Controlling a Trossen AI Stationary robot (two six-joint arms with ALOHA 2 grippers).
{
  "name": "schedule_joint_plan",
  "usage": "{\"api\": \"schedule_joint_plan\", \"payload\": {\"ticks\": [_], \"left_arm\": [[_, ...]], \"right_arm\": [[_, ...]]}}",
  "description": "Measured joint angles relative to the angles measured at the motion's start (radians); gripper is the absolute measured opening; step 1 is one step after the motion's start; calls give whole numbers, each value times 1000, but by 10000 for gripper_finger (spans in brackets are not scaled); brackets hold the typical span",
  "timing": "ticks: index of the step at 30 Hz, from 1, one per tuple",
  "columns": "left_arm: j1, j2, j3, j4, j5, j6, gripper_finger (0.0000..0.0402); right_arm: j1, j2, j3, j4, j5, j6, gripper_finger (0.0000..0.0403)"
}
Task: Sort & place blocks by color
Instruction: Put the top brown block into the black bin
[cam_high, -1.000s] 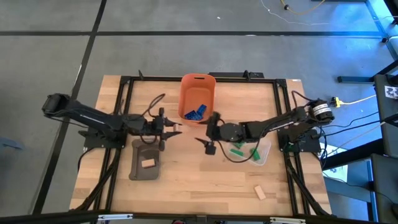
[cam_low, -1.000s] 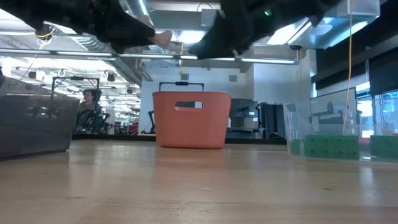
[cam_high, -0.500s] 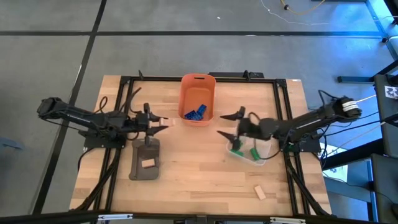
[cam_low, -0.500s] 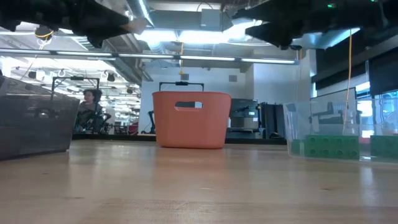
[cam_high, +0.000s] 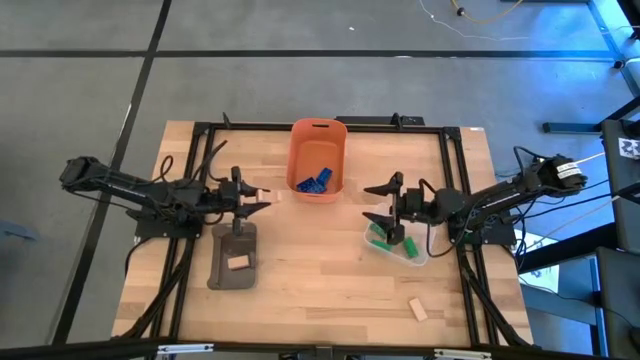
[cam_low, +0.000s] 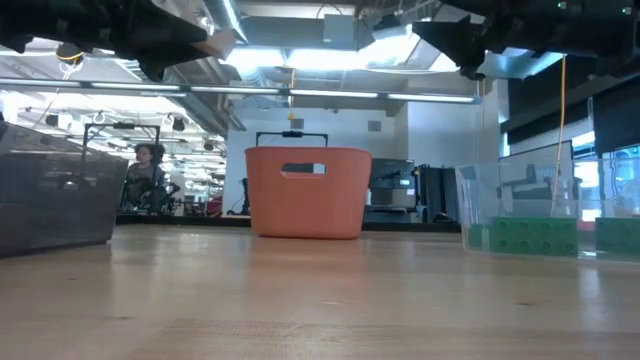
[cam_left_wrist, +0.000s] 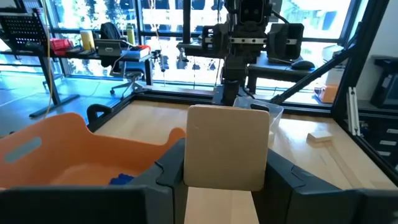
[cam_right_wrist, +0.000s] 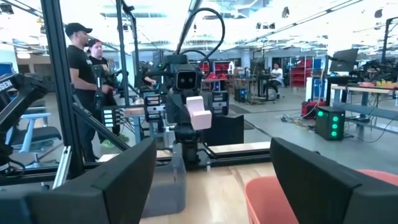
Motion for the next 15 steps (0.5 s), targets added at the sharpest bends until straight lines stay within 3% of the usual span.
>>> {"api": "schedule_joint_plan", "payload": {"ticks": [5, 9, 11, 15], "left_arm": [[0, 0, 0, 0, 13, -7, 118], [-21, 0, 26, -66, 226, -94, 118], [-53, 0, 75, -180, 280, -170, 118], [-170, 22, 213, -574, 204, -342, 118]], "right_arm": [[0, 0, 0, -16, 0, 23, 316], [0, 0, 0, -30, 0, 24, 316], [0, 0, 0, -31, 0, 23, 316], [0, 0, 0, -31, 0, 23, 316]]}}
